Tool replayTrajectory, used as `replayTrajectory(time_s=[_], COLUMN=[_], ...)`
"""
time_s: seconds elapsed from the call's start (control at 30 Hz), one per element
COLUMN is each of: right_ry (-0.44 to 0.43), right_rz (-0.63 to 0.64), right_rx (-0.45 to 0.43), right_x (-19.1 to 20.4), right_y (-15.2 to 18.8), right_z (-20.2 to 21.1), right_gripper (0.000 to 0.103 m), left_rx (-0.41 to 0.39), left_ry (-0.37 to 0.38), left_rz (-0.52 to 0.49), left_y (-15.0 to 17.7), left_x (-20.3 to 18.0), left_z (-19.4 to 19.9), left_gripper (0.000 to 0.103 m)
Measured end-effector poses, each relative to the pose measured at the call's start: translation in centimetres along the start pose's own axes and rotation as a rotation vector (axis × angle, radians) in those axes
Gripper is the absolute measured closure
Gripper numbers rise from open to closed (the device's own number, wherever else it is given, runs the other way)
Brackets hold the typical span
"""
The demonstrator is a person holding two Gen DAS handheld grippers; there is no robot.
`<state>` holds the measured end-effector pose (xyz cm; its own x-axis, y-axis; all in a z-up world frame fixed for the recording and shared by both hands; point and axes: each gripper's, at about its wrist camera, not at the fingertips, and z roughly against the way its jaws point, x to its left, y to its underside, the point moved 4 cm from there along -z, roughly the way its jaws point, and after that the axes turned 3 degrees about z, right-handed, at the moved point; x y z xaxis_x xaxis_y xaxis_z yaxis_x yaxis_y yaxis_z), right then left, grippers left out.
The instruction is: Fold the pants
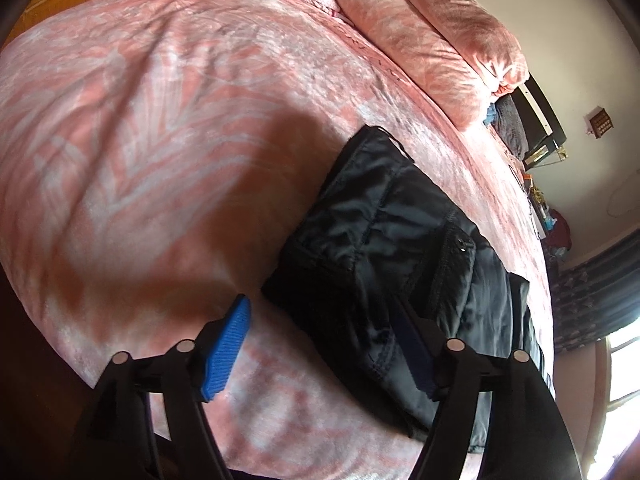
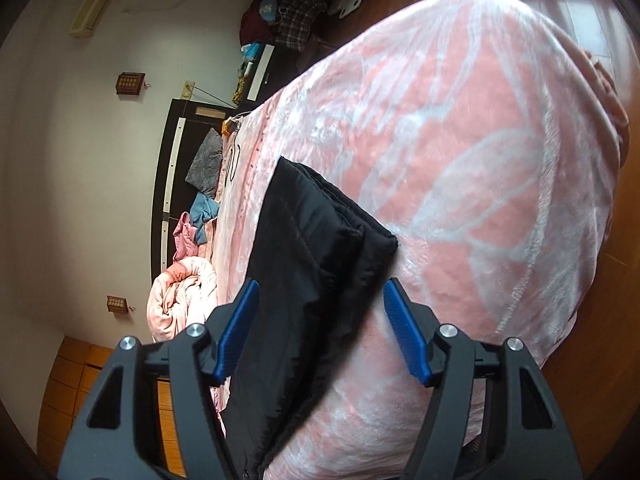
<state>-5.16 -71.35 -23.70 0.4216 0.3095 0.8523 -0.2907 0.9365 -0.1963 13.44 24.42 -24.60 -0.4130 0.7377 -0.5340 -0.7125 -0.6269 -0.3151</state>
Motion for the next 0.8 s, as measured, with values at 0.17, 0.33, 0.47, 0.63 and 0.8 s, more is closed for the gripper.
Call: replayTrajectory(time_s=[0.17,0.33,0.47,0.63,0.8], right_ry=[-0.049,-0.06,-0.075,-0.066,-0.028], right_rz=[0.007,0.04,0.047,0.07,0.101], right_rx=[-0.003,-0.004,-0.009,-0.006,-0.01], right_x=[0.5,1.0,1.4,2.4,3.1], right_y=[-0.3,-0.1,-0.4,-0.9,-0.8], right_z=[-1.2,-2.5,-2.7,-3.3,-3.5], right_gripper=[0.038,0.042,0.039,0.055,0.079], left_rx=[0.022,0.022,0.02,0.013,0.008], left_ry=[-0.009,-0.03,-0.034,-0.036,-0.025], left_rz=[-0.026,-0.018,-0.012,-0.005,0.01], left_y=[0.8,0.8,0.8,0.9,0.9], left_x=[-0.7,-1.0,-1.1,-1.0,-0.9], left_z=[-0.6,-1.2,-1.4,-1.5,-1.4], left_gripper=[0.029,0.027,0.025,0.023,0.023])
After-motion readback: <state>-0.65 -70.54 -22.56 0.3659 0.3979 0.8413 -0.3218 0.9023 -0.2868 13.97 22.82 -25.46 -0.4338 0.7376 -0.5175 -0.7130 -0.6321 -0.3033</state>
